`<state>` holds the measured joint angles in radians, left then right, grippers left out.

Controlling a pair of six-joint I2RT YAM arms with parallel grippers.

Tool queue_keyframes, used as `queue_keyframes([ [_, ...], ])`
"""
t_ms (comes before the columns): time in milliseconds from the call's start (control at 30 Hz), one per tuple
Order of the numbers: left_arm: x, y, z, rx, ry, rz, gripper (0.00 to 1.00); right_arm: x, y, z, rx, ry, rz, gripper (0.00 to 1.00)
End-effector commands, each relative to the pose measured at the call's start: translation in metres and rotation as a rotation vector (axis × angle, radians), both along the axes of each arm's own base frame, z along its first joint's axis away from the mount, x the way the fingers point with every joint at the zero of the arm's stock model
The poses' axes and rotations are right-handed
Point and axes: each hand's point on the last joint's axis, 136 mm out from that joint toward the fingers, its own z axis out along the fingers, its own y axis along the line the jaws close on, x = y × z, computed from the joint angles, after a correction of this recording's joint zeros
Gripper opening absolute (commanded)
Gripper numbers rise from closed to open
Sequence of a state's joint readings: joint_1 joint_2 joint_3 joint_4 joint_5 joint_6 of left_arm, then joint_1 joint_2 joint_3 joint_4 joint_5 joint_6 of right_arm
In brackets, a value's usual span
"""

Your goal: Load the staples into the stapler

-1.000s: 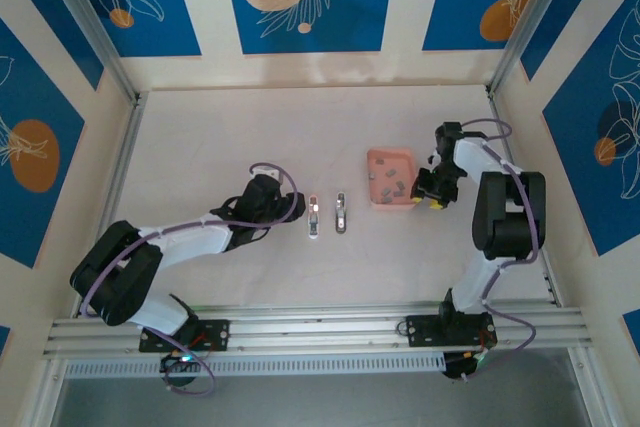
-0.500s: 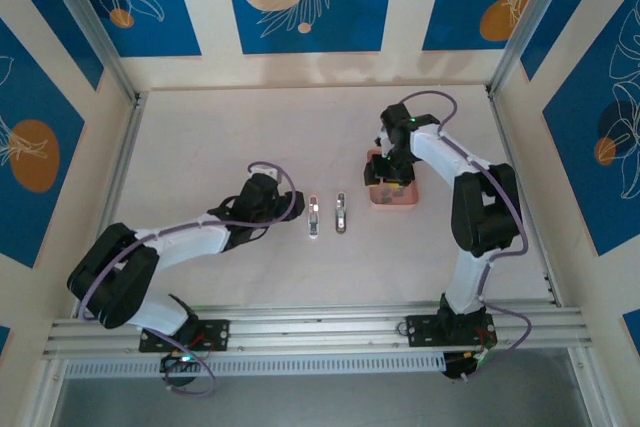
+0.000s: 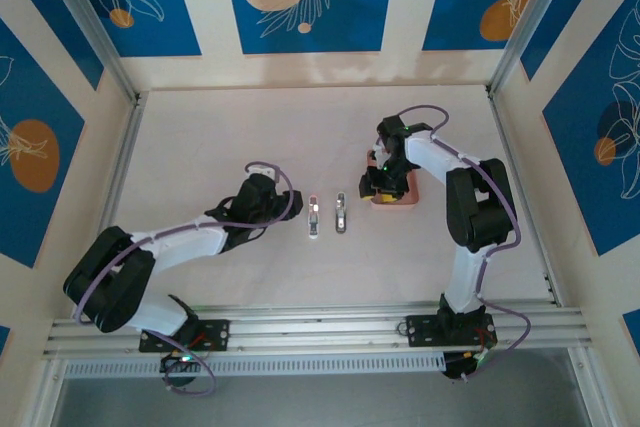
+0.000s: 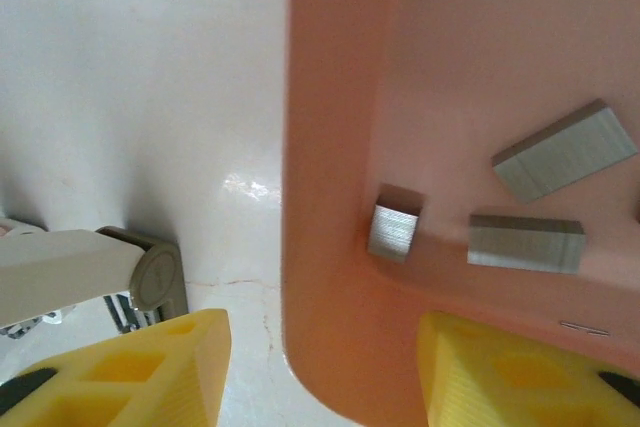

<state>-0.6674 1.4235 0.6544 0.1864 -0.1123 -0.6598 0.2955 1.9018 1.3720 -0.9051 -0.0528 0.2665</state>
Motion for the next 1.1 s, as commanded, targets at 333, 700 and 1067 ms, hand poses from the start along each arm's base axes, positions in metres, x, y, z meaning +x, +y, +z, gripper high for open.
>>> queue_keyframes([
  [333,0.004,-0.002,-0.001,-0.004,0.014,-0.005,0.66,-0.036,0.007,-0.004,0.041,0.096,0.024,0.50],
  [700,0.005,-0.009,-0.005,-0.012,0.034,-0.028,0.65,-0.095,0.012,-0.006,0.063,0.187,-0.011,0.50],
  [1067,0.004,-0.015,-0.008,-0.031,0.049,-0.051,0.65,-0.069,-0.010,0.043,0.025,0.039,-0.015,0.46],
])
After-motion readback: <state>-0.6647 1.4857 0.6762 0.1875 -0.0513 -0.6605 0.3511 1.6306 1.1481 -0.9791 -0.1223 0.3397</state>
